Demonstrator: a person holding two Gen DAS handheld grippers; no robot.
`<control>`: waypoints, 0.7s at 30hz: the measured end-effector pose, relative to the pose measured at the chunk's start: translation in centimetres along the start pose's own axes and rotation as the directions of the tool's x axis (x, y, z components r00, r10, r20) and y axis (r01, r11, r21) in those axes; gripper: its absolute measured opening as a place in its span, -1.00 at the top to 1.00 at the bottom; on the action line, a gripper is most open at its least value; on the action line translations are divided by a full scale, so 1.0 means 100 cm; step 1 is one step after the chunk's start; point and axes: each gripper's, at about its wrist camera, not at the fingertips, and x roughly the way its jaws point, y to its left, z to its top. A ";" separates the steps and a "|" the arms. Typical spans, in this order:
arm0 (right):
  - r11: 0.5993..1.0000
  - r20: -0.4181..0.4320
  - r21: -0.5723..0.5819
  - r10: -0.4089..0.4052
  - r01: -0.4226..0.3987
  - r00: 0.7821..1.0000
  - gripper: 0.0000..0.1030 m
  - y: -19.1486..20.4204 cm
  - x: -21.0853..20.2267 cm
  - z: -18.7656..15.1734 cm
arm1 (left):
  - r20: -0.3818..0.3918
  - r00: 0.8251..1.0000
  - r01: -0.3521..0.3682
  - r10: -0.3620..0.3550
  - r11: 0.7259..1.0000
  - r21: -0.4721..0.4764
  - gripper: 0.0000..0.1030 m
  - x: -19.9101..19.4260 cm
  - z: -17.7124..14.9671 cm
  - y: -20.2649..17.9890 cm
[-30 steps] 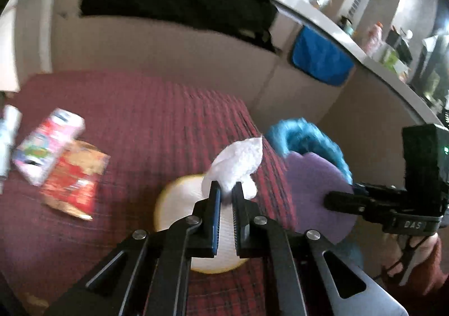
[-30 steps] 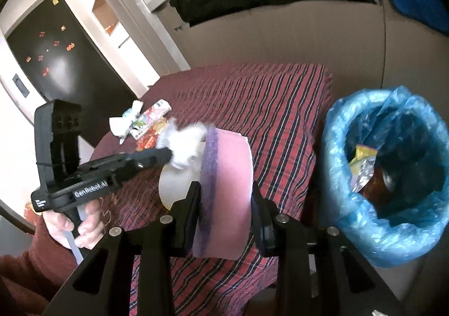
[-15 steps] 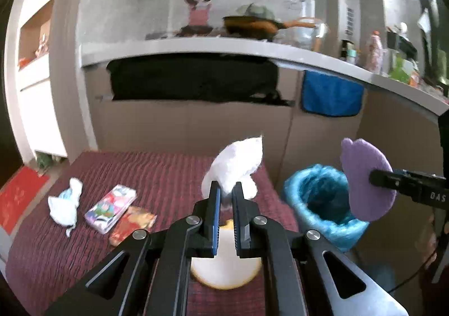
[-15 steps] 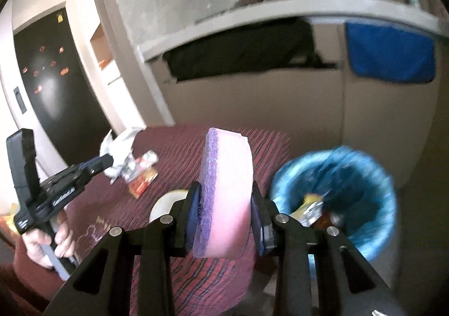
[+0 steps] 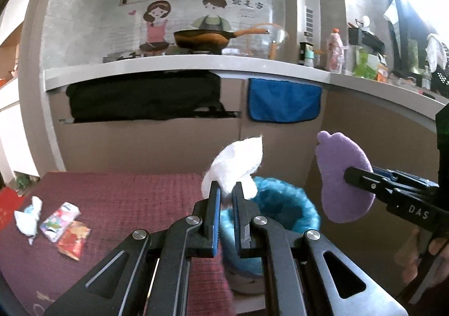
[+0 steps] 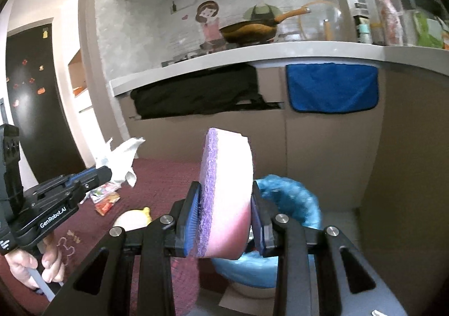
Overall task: Collect trash
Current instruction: 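Carry the tissue and sponge over the blue bin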
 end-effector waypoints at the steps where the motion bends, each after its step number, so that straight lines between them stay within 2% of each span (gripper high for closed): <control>1: 1.000 0.004 0.005 -0.005 0.005 1.000 0.42 -0.004 -0.001 -0.001 | -0.005 1.000 0.006 -0.006 1.000 0.004 0.84 0.003 -0.001 -0.005; 9: 0.998 0.009 0.045 -0.050 0.050 0.999 0.42 -0.035 0.007 -0.010 | -0.068 0.997 0.043 -0.042 0.999 0.011 0.84 0.047 -0.010 -0.030; 21: 0.992 -0.036 0.053 -0.111 0.113 0.993 0.42 -0.057 0.041 -0.023 | -0.098 0.994 0.055 -0.056 0.998 -0.017 0.84 0.104 -0.023 -0.032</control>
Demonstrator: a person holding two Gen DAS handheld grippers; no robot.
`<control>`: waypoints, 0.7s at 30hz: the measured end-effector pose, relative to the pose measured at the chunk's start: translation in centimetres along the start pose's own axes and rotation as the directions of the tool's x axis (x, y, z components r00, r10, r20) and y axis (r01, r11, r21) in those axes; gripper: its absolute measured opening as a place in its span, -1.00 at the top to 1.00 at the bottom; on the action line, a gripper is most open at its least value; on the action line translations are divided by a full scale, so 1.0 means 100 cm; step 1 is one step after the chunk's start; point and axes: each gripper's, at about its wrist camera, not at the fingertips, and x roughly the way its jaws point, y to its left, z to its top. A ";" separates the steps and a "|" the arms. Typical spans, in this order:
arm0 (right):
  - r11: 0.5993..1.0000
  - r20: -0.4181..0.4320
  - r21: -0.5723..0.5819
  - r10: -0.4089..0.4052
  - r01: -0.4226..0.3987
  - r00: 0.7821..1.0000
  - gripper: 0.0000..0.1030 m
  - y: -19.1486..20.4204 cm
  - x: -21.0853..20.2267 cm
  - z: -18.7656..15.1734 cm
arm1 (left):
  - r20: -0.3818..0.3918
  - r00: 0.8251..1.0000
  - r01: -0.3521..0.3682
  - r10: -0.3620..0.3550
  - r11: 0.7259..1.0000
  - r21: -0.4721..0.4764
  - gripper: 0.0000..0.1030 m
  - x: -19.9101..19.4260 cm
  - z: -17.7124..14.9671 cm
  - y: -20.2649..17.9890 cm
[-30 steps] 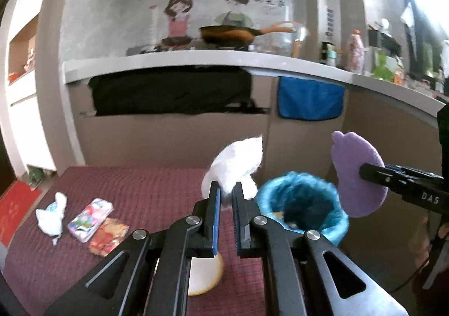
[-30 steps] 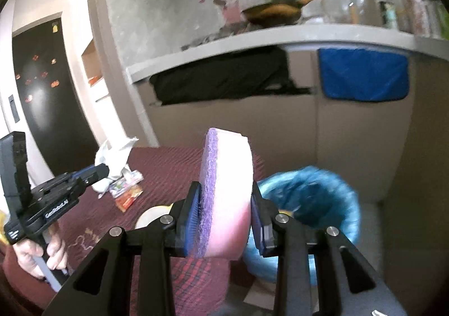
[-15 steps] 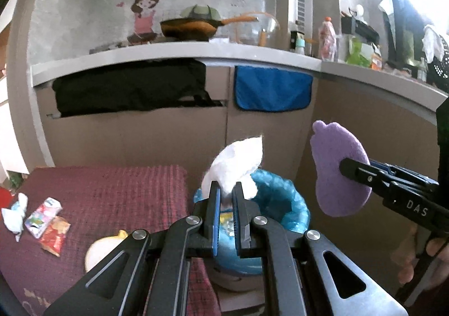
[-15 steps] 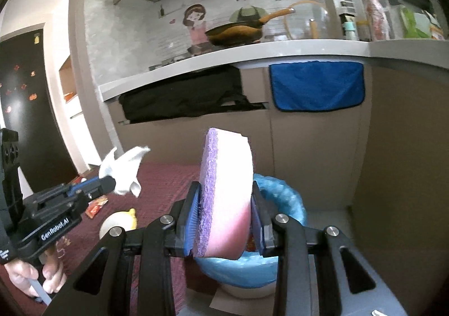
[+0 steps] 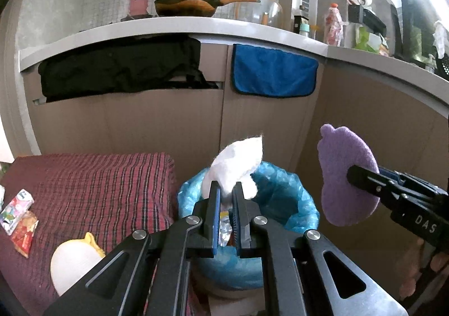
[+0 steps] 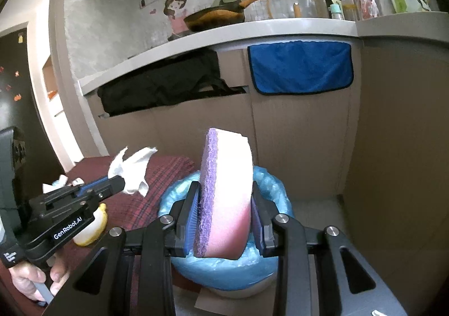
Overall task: Collect trash
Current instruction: 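Carry the tissue and sponge over the blue bin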
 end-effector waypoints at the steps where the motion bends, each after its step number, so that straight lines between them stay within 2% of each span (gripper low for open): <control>1: 1.000 -0.002 -0.001 -0.005 0.005 1.000 0.42 0.000 0.002 -0.001 | 0.003 1.000 0.003 -0.003 1.000 -0.002 0.84 0.002 0.000 0.000; 13: 0.999 -0.007 -0.019 -0.050 0.050 0.999 0.41 -0.002 0.036 -0.006 | -0.006 1.000 -0.002 0.002 1.000 -0.011 0.84 0.025 0.000 0.006; 21: 0.999 -0.049 -0.015 -0.045 0.045 0.998 0.41 -0.004 0.059 -0.010 | -0.074 0.997 -0.004 0.003 1.000 -0.013 0.83 0.049 0.003 0.008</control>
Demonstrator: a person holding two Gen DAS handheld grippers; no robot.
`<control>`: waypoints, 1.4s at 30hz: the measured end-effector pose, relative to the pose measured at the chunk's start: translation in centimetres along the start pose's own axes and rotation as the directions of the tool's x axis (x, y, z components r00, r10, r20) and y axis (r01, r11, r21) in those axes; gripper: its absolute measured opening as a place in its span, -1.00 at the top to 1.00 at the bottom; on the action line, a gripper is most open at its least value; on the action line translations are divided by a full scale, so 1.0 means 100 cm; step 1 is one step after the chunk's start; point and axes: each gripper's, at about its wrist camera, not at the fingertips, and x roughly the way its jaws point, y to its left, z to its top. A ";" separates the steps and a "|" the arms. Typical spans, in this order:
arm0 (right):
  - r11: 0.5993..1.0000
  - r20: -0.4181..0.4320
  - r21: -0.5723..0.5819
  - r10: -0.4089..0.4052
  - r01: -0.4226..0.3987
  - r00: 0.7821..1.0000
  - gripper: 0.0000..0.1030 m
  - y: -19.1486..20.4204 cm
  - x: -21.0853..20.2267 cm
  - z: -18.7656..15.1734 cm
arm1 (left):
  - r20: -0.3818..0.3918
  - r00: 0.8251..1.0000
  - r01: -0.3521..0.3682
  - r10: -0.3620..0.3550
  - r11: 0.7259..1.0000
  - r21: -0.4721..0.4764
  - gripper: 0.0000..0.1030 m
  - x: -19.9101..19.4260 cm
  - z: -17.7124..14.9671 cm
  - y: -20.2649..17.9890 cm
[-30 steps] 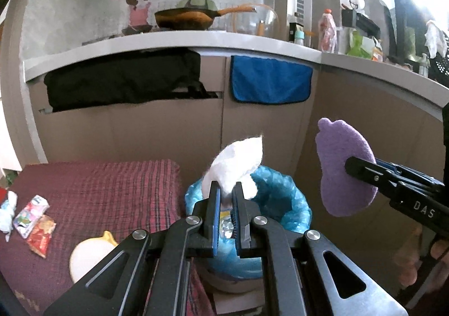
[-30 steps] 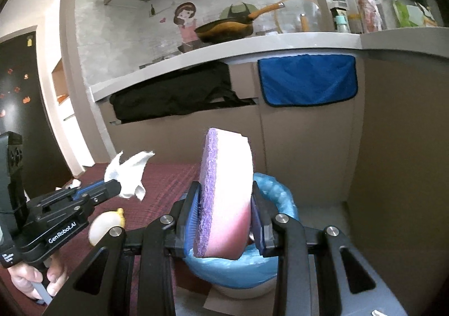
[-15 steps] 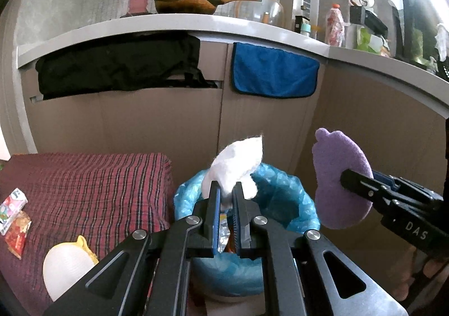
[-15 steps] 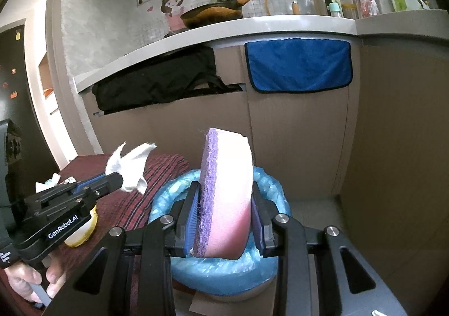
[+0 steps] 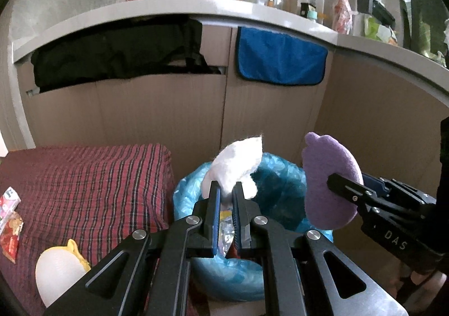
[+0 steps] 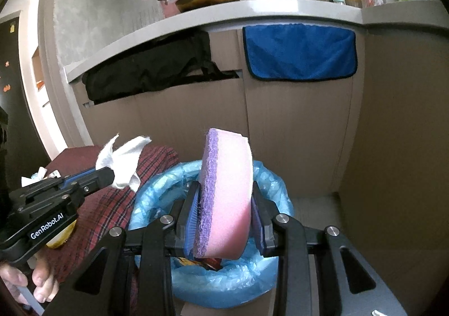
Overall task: Collect trash
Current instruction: 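Carry the tissue and sponge over the blue bin, then open both tools to drop the tissue and sponge into the bin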
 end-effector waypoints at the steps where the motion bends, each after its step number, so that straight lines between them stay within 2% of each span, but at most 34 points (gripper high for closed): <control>1: 1.000 -0.006 0.001 -0.002 0.002 1.000 0.41 -0.001 0.003 0.000 | -0.003 1.000 0.000 0.000 1.000 0.001 0.83 0.001 0.000 0.000; 8: 1.000 -0.039 0.006 -0.016 0.016 0.999 0.41 -0.009 0.021 -0.003 | -0.039 0.999 0.002 -0.002 1.000 -0.005 0.82 0.022 0.005 0.001; 16: 0.999 -0.082 0.030 -0.016 0.018 0.997 0.39 -0.017 0.039 -0.007 | -0.114 0.993 0.028 -0.034 0.998 -0.055 0.78 0.048 0.002 0.010; 18: 0.999 -0.093 0.029 -0.015 0.017 0.996 0.36 -0.017 0.042 -0.009 | -0.127 0.991 0.043 -0.051 0.997 -0.068 0.63 0.051 0.002 0.012; 20: 1.000 -0.100 0.028 -0.012 0.014 0.995 0.30 -0.017 0.044 -0.009 | -0.119 0.991 0.058 -0.068 0.995 -0.085 0.14 0.051 0.003 0.014; 22: 1.000 -0.100 0.025 -0.011 0.014 0.995 0.19 -0.016 0.044 -0.009 | -0.099 0.991 0.081 -0.092 0.991 -0.108 -0.03 0.047 0.005 0.018; 24: 1.000 -0.091 0.018 -0.021 0.022 0.996 -0.03 -0.016 0.041 -0.008 | -0.095 0.990 0.087 -0.100 0.988 -0.130 -0.03 0.043 0.007 0.022; 25: 0.999 -0.086 0.012 -0.028 0.029 0.996 -0.07 -0.015 0.039 -0.007 | -0.099 0.990 0.086 -0.099 0.988 -0.132 -0.03 0.042 0.007 0.023; 30: 1.000 -0.074 -0.005 -0.023 0.023 0.997 -0.07 -0.009 0.027 -0.004 | -0.111 0.992 0.051 -0.063 0.993 -0.105 -0.03 0.022 0.010 0.033; 34: 1.000 -0.061 -0.024 0.010 -0.011 0.998 -0.07 0.003 0.013 0.000 | -0.110 0.992 0.056 -0.067 0.993 -0.103 -0.03 -0.003 0.006 0.047; 38: 0.995 -0.046 -0.074 0.065 -0.068 0.997 0.03 0.034 -0.002 0.005 | -0.095 0.994 0.047 -0.058 0.992 -0.117 -0.03 -0.037 -0.002 0.070; 42: 0.983 -0.053 -0.145 0.105 -0.112 0.993 0.03 0.075 -0.008 0.007 | -0.088 0.995 0.027 -0.039 0.990 -0.137 -0.03 -0.069 -0.011 0.100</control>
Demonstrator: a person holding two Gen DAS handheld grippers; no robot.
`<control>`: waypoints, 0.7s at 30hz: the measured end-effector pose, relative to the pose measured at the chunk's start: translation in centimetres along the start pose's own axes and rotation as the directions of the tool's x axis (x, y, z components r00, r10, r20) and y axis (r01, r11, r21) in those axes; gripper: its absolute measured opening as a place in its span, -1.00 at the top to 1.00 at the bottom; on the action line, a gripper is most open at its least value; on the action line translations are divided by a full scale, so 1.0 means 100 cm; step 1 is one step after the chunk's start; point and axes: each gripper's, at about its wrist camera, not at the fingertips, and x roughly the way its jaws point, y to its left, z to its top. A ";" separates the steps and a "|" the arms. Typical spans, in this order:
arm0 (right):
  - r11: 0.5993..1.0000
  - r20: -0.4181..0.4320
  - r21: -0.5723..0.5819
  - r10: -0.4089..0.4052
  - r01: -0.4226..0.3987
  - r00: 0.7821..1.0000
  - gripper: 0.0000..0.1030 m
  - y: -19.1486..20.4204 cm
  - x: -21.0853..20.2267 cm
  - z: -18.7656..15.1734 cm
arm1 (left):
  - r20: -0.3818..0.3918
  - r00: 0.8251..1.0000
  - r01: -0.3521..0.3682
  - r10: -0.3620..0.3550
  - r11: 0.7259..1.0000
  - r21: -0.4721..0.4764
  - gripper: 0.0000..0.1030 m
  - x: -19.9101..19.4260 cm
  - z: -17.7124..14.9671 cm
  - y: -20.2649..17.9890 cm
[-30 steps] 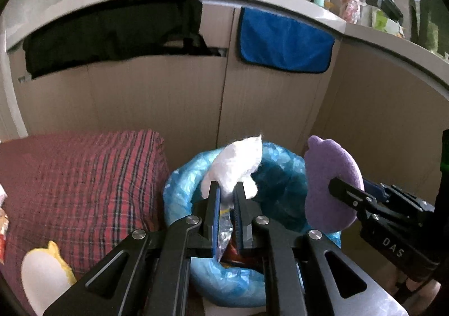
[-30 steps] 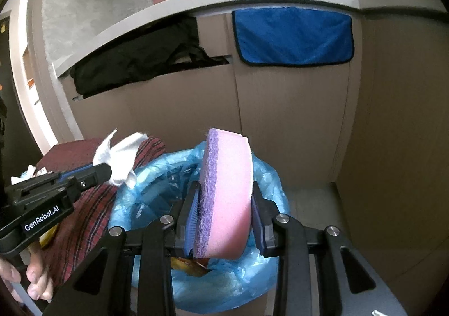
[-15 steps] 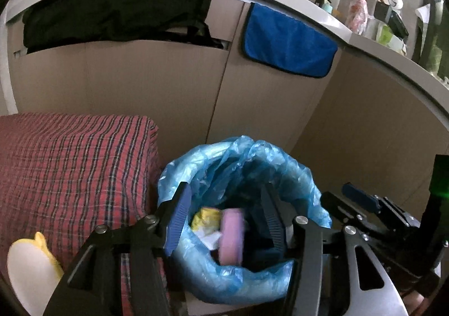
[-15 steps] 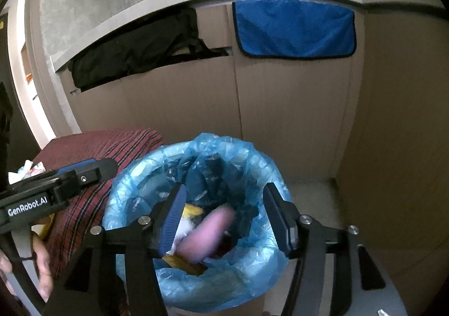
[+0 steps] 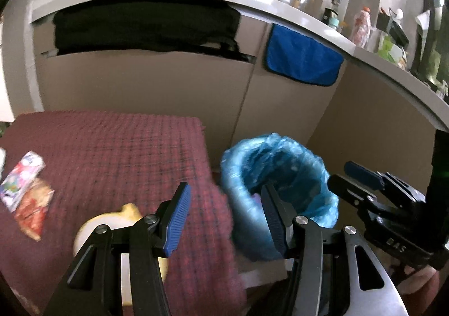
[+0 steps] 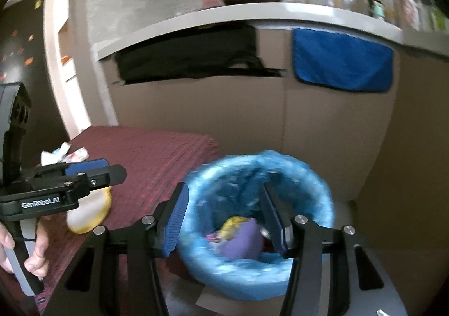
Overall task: Collect trash
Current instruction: 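Open both tools to drop the tissue and sponge into the bin, then move both tools back over the bed toward the mesh scrubber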
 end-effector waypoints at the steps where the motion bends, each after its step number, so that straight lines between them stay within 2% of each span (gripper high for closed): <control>1: 1.000 -0.003 -0.010 0.005 -0.005 1.000 0.03 0.007 0.001 0.001 | 0.004 1.000 -0.008 0.008 1.000 -0.002 -0.03 -0.006 -0.002 0.007; 7: 0.991 -0.073 -0.042 0.121 -0.125 0.990 0.03 0.063 0.019 0.003 | 0.035 0.991 -0.125 0.127 0.991 -0.045 -0.03 -0.050 -0.025 0.071; 10: 0.981 -0.115 -0.062 0.177 -0.184 0.978 0.03 0.091 0.029 0.000 | 0.032 0.983 -0.177 0.182 0.978 -0.108 -0.03 -0.069 -0.040 0.112; 14: 0.966 -0.189 -0.065 0.236 -0.252 0.953 0.03 0.124 0.050 -0.008 | 0.013 0.973 -0.226 0.232 0.955 -0.190 -0.03 -0.087 -0.062 0.162; 18: 0.949 -0.276 -0.007 0.301 -0.315 0.913 0.04 0.144 0.077 -0.018 | 0.010 0.964 -0.255 0.266 0.935 -0.245 -0.03 -0.098 -0.078 0.200; 21: 0.950 -0.321 0.042 0.307 -0.311 0.896 0.06 0.151 0.097 -0.023 | -0.002 0.963 -0.258 0.269 0.921 -0.292 -0.03 -0.098 -0.085 0.222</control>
